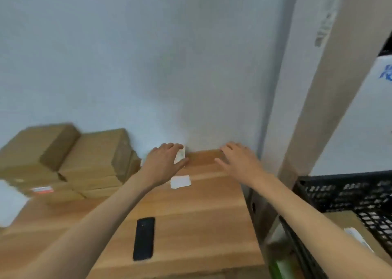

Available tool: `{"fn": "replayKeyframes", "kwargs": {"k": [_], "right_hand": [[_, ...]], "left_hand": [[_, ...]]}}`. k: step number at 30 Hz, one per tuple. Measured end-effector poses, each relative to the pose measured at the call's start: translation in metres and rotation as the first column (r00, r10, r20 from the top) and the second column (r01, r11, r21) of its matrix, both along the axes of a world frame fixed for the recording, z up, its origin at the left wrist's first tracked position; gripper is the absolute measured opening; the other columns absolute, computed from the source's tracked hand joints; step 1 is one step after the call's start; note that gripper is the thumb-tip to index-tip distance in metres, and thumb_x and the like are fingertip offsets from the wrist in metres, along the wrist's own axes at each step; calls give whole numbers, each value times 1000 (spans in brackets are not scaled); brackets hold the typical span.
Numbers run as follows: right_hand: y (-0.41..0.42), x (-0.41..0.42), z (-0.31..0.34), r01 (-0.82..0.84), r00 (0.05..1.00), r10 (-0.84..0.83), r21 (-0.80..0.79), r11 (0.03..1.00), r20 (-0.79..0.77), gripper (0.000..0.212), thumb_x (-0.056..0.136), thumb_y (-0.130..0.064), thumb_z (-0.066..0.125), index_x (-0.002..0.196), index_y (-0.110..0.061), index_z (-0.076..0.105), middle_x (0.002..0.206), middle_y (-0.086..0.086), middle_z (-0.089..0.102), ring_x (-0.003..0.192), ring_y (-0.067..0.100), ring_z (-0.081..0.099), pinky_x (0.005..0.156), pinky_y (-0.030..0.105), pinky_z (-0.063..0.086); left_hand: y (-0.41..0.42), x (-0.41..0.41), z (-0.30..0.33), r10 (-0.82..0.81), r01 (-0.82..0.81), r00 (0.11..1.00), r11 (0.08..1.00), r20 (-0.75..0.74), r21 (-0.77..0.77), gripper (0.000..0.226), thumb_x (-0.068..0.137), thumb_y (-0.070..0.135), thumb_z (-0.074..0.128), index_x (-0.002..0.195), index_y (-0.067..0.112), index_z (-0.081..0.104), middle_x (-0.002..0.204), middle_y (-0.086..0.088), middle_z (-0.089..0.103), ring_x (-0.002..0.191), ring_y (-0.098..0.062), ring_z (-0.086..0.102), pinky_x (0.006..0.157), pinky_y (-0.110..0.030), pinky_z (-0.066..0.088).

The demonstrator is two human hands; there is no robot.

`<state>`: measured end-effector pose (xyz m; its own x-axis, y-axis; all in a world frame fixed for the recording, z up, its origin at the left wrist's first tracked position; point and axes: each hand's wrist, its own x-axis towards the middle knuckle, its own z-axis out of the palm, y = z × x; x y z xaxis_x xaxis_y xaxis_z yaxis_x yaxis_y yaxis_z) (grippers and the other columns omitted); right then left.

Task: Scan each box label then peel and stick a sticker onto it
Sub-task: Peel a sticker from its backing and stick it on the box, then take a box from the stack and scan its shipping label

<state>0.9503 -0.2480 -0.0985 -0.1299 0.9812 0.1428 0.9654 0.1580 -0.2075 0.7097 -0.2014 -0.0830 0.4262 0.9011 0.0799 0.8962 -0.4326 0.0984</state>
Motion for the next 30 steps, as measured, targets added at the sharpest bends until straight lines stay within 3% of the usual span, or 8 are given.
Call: {"fn": "replayKeyframes", "kwargs": {"k": [5,15,20,30], "right_hand": [[28,-140,15,-210,977,210,26,977,23,43,104,-45,41,135,-17,52,136,4,53,121,25,51,99,38,42],[25,-416,30,-374,927,372,59,925,49,43,103,-48,42,125,-14,59,127,7,61,116,27,56,94,41,48],[26,-505,33,-402,914,399,26,915,70,44,103,-48,41,128,-15,56,133,8,59,122,28,53,97,43,47],[90,-615,24,-394,914,389,28,919,113,45,102,-51,42,125,-16,56,129,7,57,116,28,54,92,40,44]], "left_hand": [[-26,-146,20,209,-210,975,978,69,7,51,102,51,49,142,19,51,136,-3,61,124,-24,56,95,-40,47],[-71,-404,27,321,-322,947,944,34,66,51,102,52,47,140,19,54,138,1,60,126,-22,55,99,-39,45],[-72,-483,21,353,-358,933,932,74,61,48,102,50,49,138,19,55,136,0,61,127,-22,52,99,-40,44],[-13,-586,-10,393,-398,910,918,132,8,51,102,52,49,143,21,50,142,3,57,130,-18,50,100,-38,43]]}}
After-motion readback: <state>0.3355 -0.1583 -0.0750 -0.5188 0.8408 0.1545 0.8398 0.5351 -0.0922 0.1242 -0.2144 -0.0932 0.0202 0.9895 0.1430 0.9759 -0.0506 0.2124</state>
